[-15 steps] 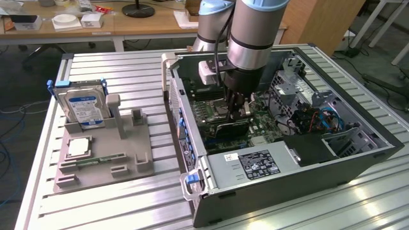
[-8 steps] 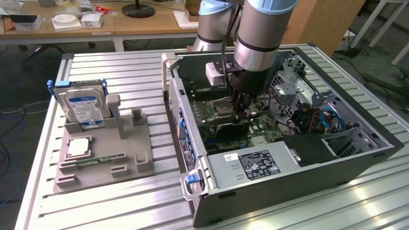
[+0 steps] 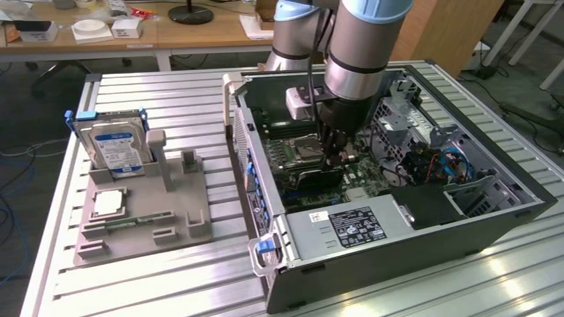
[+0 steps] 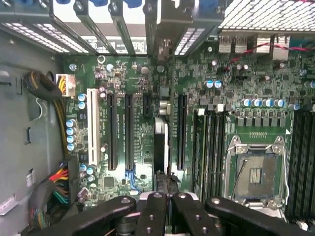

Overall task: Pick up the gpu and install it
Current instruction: 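Press down on the gpu until it lock into place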

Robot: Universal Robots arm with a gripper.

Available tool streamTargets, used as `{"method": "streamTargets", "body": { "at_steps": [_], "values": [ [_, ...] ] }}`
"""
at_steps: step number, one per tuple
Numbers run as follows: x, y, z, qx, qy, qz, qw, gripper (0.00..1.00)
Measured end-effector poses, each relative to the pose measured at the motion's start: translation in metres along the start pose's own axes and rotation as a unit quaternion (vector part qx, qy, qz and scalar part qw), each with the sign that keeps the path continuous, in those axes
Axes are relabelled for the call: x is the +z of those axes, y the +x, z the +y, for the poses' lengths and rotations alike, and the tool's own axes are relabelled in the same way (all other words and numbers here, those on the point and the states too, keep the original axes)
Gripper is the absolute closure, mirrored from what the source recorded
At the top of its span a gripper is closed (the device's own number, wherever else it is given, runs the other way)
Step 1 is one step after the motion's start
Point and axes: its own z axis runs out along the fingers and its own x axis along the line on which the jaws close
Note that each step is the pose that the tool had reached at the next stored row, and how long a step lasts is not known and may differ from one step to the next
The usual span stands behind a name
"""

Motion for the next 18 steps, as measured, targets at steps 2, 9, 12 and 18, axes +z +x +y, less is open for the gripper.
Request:
{"method": "streamTargets", "body": {
  "at_steps": [2,9,12,18],
  "values": [
    [0.0001,-0.0001,-0.0019,0.0,-0.0078,-0.0001,1.0,0.9],
    [0.0003,-0.0001,-0.0055,0.001,-0.0203,0.0002,0.9998,0.9],
    [0.0049,0.0,-0.0053,0.001,-0.0202,0.0,0.9998,0.9],
    [0.0067,0.0002,-0.0052,0.0,-0.0204,0.0007,0.9998,0.9]
  ]
}}
